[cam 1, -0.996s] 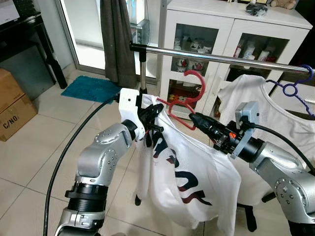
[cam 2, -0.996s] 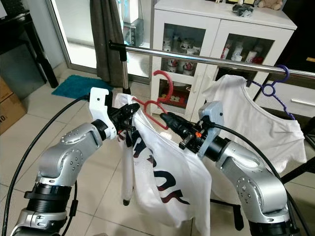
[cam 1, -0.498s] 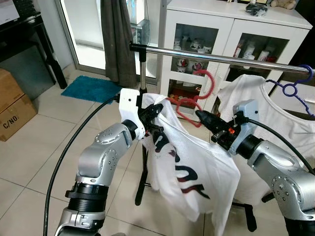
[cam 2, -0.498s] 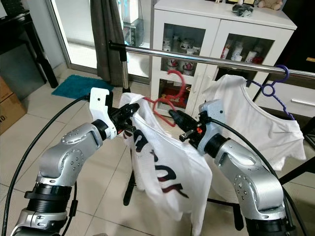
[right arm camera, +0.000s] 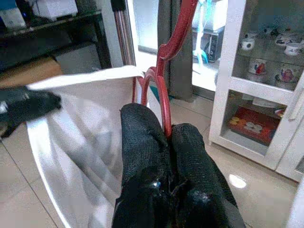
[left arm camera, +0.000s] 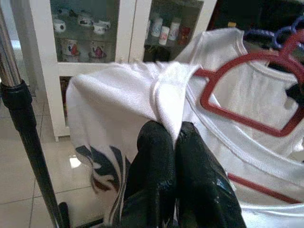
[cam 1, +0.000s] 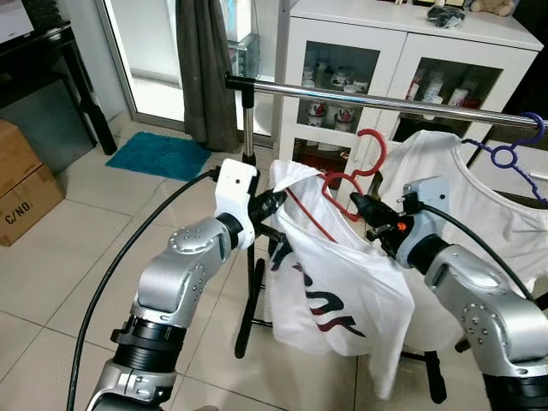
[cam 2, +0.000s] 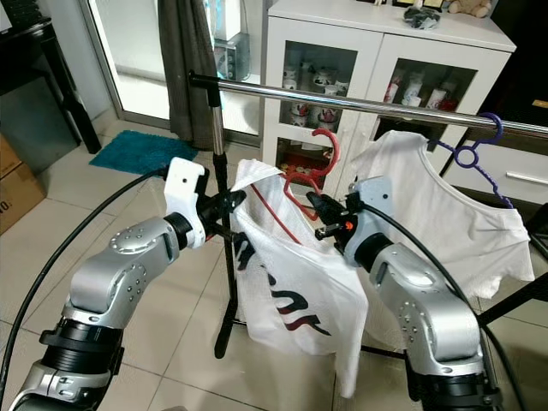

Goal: Hang hanger

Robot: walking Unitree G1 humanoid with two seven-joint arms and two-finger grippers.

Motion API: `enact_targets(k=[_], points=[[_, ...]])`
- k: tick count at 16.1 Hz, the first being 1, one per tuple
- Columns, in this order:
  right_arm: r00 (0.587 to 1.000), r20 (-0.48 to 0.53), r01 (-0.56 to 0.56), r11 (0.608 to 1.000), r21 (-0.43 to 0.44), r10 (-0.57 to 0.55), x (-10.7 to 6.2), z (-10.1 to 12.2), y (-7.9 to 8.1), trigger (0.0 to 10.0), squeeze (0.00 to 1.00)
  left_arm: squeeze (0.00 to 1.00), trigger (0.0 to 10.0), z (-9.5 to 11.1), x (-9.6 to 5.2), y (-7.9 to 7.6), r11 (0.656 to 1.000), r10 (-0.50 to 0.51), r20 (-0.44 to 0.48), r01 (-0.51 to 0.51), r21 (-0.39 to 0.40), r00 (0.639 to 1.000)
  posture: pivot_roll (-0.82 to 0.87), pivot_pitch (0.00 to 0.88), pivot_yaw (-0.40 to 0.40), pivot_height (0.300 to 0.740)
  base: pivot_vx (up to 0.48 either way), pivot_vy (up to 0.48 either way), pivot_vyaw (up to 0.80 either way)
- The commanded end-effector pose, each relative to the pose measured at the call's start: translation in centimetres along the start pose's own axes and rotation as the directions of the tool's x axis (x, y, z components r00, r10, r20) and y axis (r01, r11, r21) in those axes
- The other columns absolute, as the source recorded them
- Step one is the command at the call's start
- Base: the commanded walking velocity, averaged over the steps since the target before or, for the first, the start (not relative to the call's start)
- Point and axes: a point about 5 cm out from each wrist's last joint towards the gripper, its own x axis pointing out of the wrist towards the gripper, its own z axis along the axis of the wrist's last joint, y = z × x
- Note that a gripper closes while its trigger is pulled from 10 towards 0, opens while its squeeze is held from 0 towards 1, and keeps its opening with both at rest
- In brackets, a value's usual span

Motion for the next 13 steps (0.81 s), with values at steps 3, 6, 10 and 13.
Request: enact_targets(k=[3,6,10,13], points=[[0.989,0.146,-0.027,0.998,0.054,0.018,-0.2,2.5,0.2,10.0,0.0,0.0,0.0,-0.3,-0.1,-0.5,0.999,-0.034,-0.017,0.034,0.017,0.999,-0.07,0.0,-0.01,0.74,0.0,0.0,0.0],[0.986,0.166,-0.018,0.997,0.072,0.006,-0.1,2.5,0.2,10.0,0.0,0.0,0.0,0.0,-0.1,-1.0,0.997,-0.074,-0.006,0.074,0.012,0.997,-0.07,0.0,-0.007,0.74,0.0,0.0,0.0],[0.985,0.172,-0.028,0.994,0.107,0.01,-0.1,2.3,0.3,10.0,0.0,0.0,1.6,0.4,-0.3,-1.3,0.995,-0.102,0.02,0.101,0.014,0.995,-0.07,0.0,-0.004,0.74,0.0,0.0,0.0],[0.983,0.184,-0.016,0.993,0.118,-0.006,0.0,2.3,0.3,10.0,0.0,1.0,10.0,1.1,-0.3,-1.5,0.992,-0.123,0.069,0.124,0.0,0.99,-0.06,0.0,0.0,0.74,0.0,0.0,0.0]])
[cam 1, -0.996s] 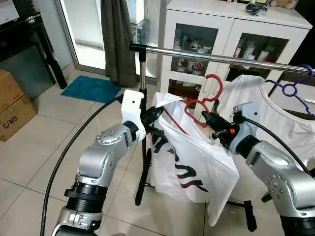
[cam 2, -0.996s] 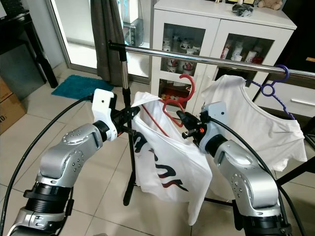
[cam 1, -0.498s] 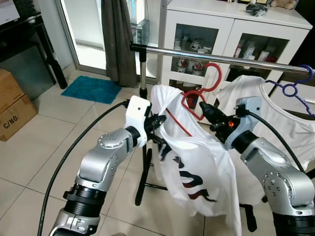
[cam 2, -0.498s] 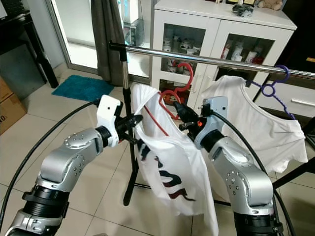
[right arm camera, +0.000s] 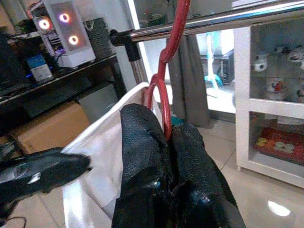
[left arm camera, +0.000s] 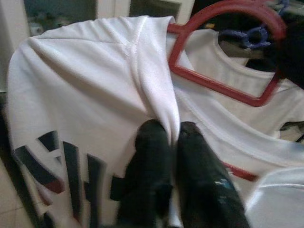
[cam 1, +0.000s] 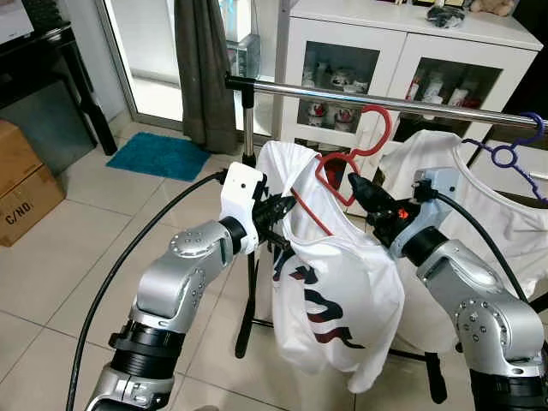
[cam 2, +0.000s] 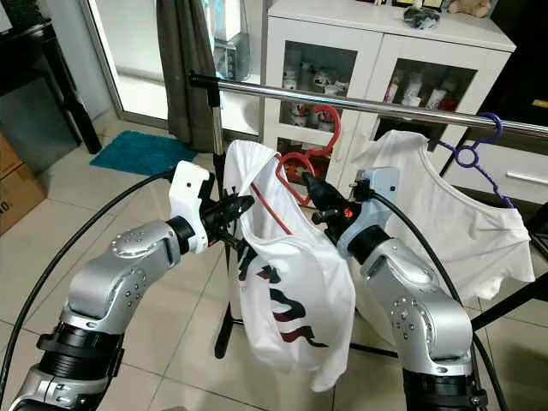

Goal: Hang hanger

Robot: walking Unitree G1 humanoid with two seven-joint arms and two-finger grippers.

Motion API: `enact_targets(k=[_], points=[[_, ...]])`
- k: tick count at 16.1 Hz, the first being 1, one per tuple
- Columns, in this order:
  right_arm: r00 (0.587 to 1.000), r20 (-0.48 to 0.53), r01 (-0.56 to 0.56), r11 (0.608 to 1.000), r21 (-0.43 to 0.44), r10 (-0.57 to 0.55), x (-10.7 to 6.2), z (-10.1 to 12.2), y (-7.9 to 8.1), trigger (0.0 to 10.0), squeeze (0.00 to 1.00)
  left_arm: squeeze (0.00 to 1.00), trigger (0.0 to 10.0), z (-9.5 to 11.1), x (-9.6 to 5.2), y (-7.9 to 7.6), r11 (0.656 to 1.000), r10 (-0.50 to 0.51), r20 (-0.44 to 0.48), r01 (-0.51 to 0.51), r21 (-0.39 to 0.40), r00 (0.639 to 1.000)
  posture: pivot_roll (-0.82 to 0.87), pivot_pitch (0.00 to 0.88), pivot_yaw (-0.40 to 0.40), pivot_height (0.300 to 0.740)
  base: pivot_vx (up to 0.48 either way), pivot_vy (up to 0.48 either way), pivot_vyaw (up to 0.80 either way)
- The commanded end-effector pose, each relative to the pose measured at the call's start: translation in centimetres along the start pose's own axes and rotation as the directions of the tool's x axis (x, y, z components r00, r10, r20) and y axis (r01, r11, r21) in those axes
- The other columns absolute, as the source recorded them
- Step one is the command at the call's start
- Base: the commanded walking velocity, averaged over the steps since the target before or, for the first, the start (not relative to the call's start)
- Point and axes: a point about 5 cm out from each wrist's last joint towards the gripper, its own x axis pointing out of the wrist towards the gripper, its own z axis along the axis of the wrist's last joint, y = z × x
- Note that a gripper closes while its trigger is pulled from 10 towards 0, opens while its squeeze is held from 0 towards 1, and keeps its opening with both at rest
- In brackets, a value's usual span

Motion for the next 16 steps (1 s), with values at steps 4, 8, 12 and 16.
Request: enact_targets(k=[4,8,12,16], points=[[0.999,0.035,0.036,0.999,-0.009,-0.036,-0.1,0.4,-0.6,10.0,0.0,1.0,10.0,0.4,-1.2,-1.1,0.988,-0.124,-0.027,0.126,0.089,0.992,-0.05,0.0,0.007,0.74,0.0,0.0,0.0],[0.993,-0.031,0.113,0.988,-0.106,-0.117,0.1,-0.9,-1.3,10.0,0.0,1.0,10.0,0.0,-2.9,0.9,0.987,-0.013,-0.041,0.019,0.157,0.999,-0.04,0.0,0.007,0.74,0.0,0.0,0.0],[0.989,-0.002,0.141,0.968,-0.207,-0.145,2.6,-0.3,-0.9,10.0,0.0,0.0,10.0,-0.2,-5.6,3.4,0.955,0.188,0.015,-0.187,0.232,0.982,-0.04,0.0,-0.007,0.74,0.0,0.0,0.0],[0.968,0.033,0.25,0.944,-0.216,-0.249,7.2,1.3,-2.1,10.0,0.0,0.0,10.0,1.2,-7.5,4.4,0.923,0.238,0.078,-0.251,0.291,0.968,-0.01,0.0,-0.037,0.74,0.0,0.0,0.0]])
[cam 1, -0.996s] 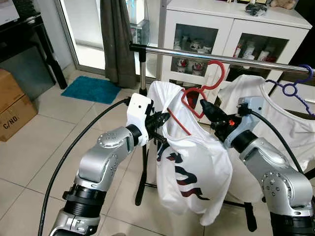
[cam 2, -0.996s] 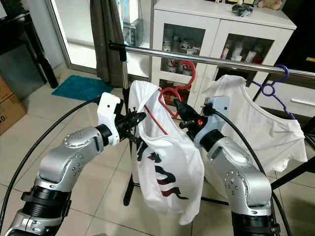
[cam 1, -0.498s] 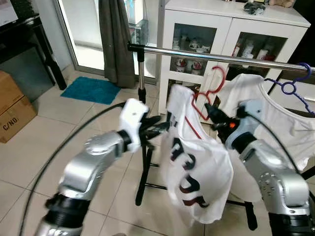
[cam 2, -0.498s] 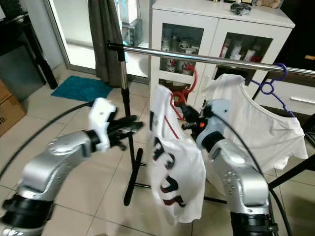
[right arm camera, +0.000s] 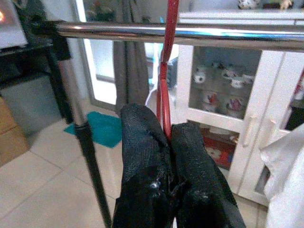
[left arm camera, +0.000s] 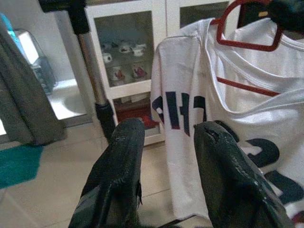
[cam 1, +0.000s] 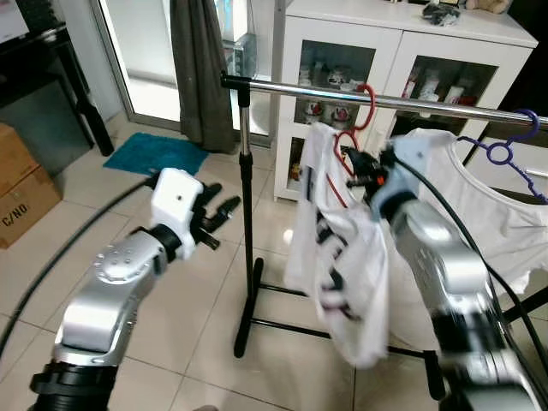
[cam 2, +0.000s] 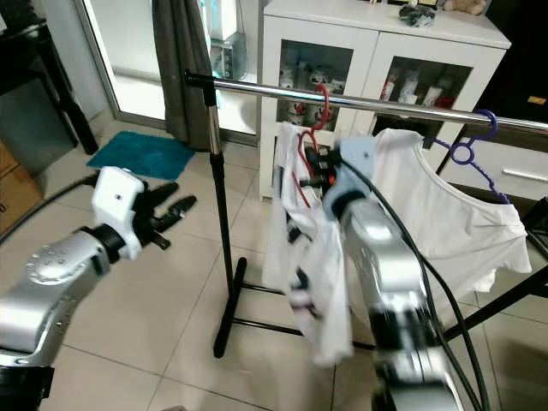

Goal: Hang hanger

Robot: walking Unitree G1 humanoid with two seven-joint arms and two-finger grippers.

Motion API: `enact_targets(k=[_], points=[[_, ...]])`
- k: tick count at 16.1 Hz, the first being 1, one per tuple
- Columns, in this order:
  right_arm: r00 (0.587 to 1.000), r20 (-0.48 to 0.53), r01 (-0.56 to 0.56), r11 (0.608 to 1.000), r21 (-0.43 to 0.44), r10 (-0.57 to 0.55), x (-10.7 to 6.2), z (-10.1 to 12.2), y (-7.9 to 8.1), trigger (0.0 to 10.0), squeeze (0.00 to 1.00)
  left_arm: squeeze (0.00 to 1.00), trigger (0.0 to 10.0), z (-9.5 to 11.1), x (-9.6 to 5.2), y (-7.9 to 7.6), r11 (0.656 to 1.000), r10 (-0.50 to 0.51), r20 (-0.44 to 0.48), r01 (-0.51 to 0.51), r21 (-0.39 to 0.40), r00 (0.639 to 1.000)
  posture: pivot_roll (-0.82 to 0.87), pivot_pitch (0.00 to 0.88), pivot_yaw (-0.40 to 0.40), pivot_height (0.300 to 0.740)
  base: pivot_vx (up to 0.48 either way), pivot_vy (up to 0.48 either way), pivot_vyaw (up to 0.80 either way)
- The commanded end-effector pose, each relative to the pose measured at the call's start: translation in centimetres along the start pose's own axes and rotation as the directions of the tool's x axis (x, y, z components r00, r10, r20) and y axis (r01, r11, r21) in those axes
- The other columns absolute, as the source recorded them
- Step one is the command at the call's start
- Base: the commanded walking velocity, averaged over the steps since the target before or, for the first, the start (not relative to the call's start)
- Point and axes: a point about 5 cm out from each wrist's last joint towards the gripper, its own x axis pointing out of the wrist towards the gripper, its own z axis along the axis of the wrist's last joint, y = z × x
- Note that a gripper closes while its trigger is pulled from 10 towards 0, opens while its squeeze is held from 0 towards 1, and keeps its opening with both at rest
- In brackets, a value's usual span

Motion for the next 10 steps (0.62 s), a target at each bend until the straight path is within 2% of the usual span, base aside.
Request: enact_targets(k=[1,3,5,9,10], points=[[0.999,0.019,0.038,0.999,-0.027,-0.038,1.7,1.1,-0.4,10.0,0.0,0.0,10.0,0.8,-0.6,0.3,0.999,0.009,0.02,-0.009,0.042,1.0,0.0,0.0,-0.038,0.74,0.0,0.0,0.0],[0.996,-0.022,0.082,0.996,-0.036,-0.083,4.1,1.8,-0.2,10.0,0.0,0.0,10.0,1.1,-1.1,0.2,0.998,-0.005,0.015,0.004,0.067,1.0,0.01,0.0,-0.034,0.74,0.0,0.0,0.0],[0.993,-0.058,0.099,0.995,-0.03,-0.101,5.5,2.1,0.2,10.0,0.0,0.0,10.0,1.8,-1.2,0.1,0.995,-0.043,0.027,0.04,0.096,0.999,0.02,0.0,-0.036,0.74,0.0,0.0,0.0],[0.977,-0.101,0.182,0.982,-0.051,-0.186,6.5,2.1,0.0,10.0,0.0,0.0,10.0,3.7,-1.7,-0.4,0.987,-0.115,0.08,0.104,0.125,0.99,0.05,0.027,-0.038,0.74,0.0,0.0,0.0],[0.973,-0.103,0.204,0.978,-0.032,-0.207,6.5,2.0,-0.2,10.0,0.0,0.0,10.0,4.3,-1.8,-0.7,0.984,-0.134,0.103,0.12,0.133,0.986,0.05,0.037,-0.038,0.74,0.0,0.0,0.0]])
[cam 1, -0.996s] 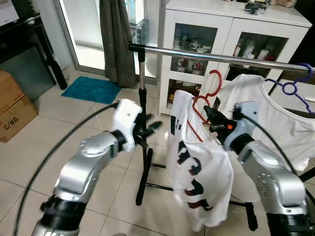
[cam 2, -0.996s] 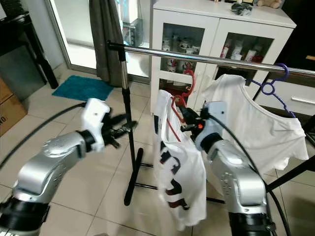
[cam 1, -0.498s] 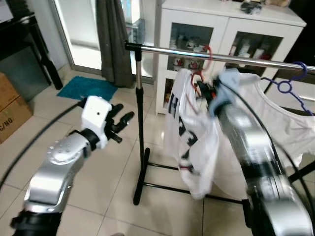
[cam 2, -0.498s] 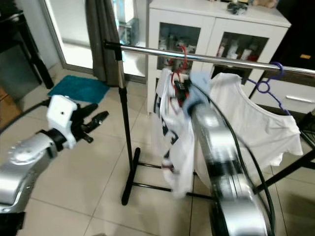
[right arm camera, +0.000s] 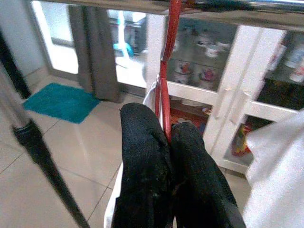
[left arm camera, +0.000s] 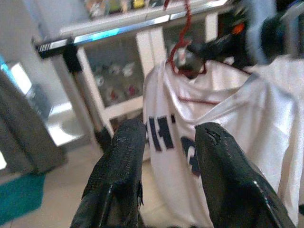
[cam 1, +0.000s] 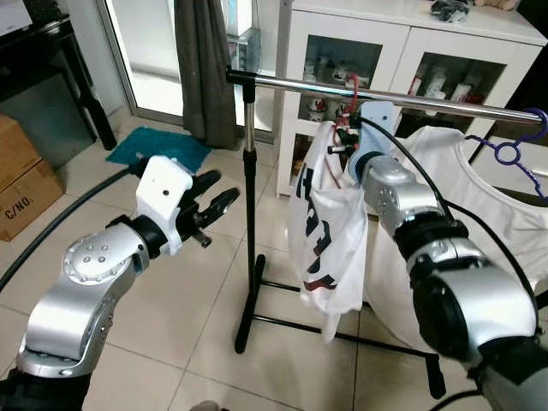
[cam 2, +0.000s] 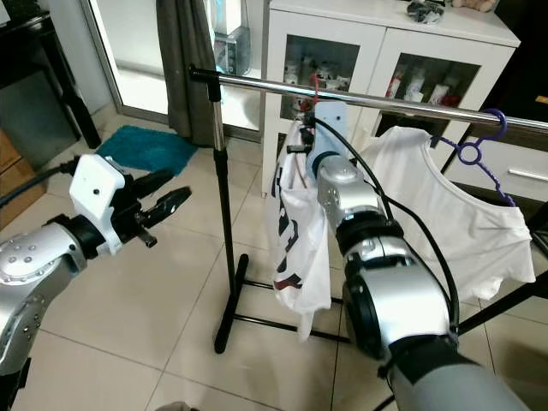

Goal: Hang hanger

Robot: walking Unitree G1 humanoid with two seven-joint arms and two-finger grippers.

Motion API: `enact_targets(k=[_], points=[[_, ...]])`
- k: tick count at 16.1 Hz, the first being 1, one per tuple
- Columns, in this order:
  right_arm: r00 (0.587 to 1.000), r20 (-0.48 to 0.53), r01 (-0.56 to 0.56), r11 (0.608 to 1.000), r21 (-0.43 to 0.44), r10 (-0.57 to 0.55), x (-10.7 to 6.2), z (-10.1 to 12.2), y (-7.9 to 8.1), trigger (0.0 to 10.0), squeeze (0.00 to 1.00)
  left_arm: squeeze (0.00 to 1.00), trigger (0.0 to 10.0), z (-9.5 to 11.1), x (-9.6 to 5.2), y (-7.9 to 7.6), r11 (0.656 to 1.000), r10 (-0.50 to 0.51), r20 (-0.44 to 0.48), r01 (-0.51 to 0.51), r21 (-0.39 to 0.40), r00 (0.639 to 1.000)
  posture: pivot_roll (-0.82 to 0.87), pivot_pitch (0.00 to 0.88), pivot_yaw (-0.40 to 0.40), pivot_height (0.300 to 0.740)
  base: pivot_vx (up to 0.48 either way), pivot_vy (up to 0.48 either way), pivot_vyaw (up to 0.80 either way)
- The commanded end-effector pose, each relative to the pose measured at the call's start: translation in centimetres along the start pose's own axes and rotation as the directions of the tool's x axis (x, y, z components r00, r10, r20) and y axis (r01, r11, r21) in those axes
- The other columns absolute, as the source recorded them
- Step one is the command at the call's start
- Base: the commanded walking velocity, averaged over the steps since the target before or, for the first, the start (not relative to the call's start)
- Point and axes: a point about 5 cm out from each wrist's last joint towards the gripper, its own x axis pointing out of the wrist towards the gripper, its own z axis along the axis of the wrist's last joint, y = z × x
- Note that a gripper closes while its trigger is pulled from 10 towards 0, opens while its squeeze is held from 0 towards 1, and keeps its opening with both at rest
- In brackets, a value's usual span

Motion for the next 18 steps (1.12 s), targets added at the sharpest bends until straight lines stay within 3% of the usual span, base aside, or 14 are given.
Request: enact_targets(k=[1,4,8,13,15,17,18], points=[[0.999,0.041,0.034,0.999,0.023,-0.035,0.1,1.0,-0.5,10.0,0.0,0.0,10.0,1.0,-0.1,-0.2,1.0,-0.022,0.037,0.022,0.014,0.999,0.06,0.045,-0.04,0.74,0.0,0.0,0.0],[0.998,0.046,0.048,0.998,0.032,-0.049,0.2,1.4,-0.5,10.0,0.0,0.0,10.0,1.8,-0.4,-0.2,1.0,-0.031,0.072,0.031,0.005,0.997,0.07,0.062,-0.05,0.74,0.0,0.0,0.0],[0.999,0.031,0.041,0.999,0.0,-0.041,0.3,1.8,0.0,10.0,0.0,0.0,10.0,2.9,-1.0,0.5,0.997,0.03,0.119,-0.022,-0.071,0.992,0.1,0.105,-0.064,0.74,0.0,0.0,0.0],[0.999,-0.032,0.019,0.999,-0.043,-0.021,0.3,0.5,0.6,10.0,0.0,0.0,10.0,2.6,-1.9,0.1,0.996,0.039,0.067,-0.033,-0.089,0.997,0.11,0.139,-0.079,0.74,0.0,0.0,0.0],[0.999,-0.041,0.01,1.0,-0.027,-0.011,0.2,0.0,0.7,10.0,0.0,0.0,10.0,2.5,-2.0,0.1,0.996,0.037,0.05,-0.033,-0.085,0.998,0.12,0.142,-0.077,0.74,0.0,0.0,0.0],[1.0,-0.014,0.004,0.998,0.056,-0.003,0.2,-0.1,0.7,10.0,0.0,0.0,10.0,2.5,-1.9,0.1,0.996,0.035,0.042,-0.032,-0.086,0.999,0.11,0.132,-0.068,0.74,0.0,0.0,0.0],[1.0,0.02,0.001,0.996,0.093,-0.003,0.2,0.4,0.6,10.0,1.0,0.0,10.0,2.4,-1.9,0.2,0.996,0.035,0.04,-0.031,-0.086,0.999,0.11,0.123,-0.061,0.74,0.0,0.0,0.0]])
